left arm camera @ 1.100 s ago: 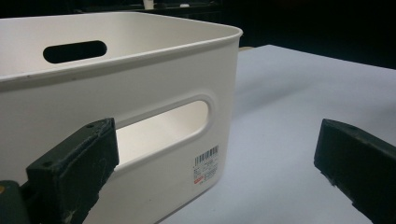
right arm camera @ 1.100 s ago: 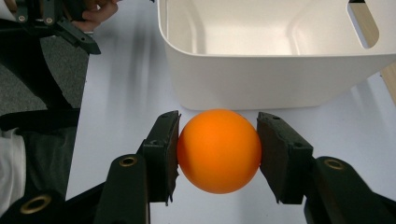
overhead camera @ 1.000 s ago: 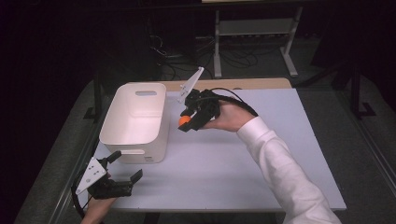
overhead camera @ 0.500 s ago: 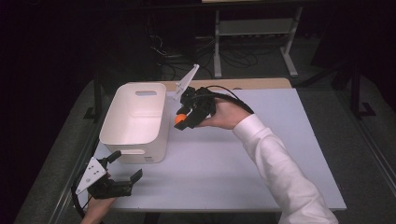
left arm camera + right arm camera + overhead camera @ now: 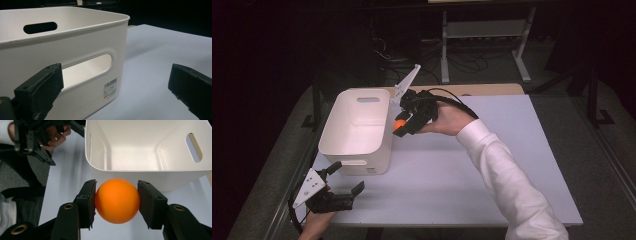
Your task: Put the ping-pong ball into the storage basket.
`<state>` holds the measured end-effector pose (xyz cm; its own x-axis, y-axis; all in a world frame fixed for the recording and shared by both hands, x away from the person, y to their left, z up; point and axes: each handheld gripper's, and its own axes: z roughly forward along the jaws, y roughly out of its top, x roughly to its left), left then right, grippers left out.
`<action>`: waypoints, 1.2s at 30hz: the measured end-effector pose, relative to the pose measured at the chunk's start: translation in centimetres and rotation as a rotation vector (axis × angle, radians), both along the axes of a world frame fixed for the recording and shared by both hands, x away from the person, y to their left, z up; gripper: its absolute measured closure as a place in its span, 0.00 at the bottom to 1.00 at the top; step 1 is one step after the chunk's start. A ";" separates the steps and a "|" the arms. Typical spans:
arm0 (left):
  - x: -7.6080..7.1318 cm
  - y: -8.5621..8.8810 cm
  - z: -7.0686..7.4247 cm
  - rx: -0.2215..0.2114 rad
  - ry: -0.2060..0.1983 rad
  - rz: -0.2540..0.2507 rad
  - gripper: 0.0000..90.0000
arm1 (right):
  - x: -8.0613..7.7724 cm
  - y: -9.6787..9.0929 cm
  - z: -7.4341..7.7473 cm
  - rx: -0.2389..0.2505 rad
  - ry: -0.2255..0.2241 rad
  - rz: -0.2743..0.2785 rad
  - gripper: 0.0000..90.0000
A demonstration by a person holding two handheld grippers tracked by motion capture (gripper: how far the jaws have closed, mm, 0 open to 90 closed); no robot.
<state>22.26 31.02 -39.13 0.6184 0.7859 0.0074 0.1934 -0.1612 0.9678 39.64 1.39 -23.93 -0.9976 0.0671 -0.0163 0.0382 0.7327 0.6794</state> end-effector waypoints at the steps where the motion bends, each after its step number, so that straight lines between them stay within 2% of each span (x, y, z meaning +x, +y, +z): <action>1: 0.0 0.0 0.0 0.001 0.001 -0.001 0.00 | 0.0 0.1 0.1 0.004 0.004 0.000 0.55; 8: 0.0 0.0 0.0 0.000 0.000 0.000 0.00 | 0.2 1.2 0.6 0.018 0.014 0.026 0.55; 15: 0.0 0.1 0.0 0.001 -0.002 0.001 0.00 | 0.5 2.6 0.5 0.013 0.030 0.046 0.55; 18: 0.1 0.1 0.0 0.012 -0.011 -0.003 0.00 | 0.6 3.2 0.5 0.007 0.032 0.050 0.55; 28: 0.0 0.1 0.0 0.006 -0.005 -0.001 0.00 | 0.5 5.1 0.8 0.015 0.038 0.092 0.55; 36: 0.0 0.1 0.0 0.003 -0.006 0.000 0.00 | 0.7 6.3 0.9 0.010 0.040 0.105 0.55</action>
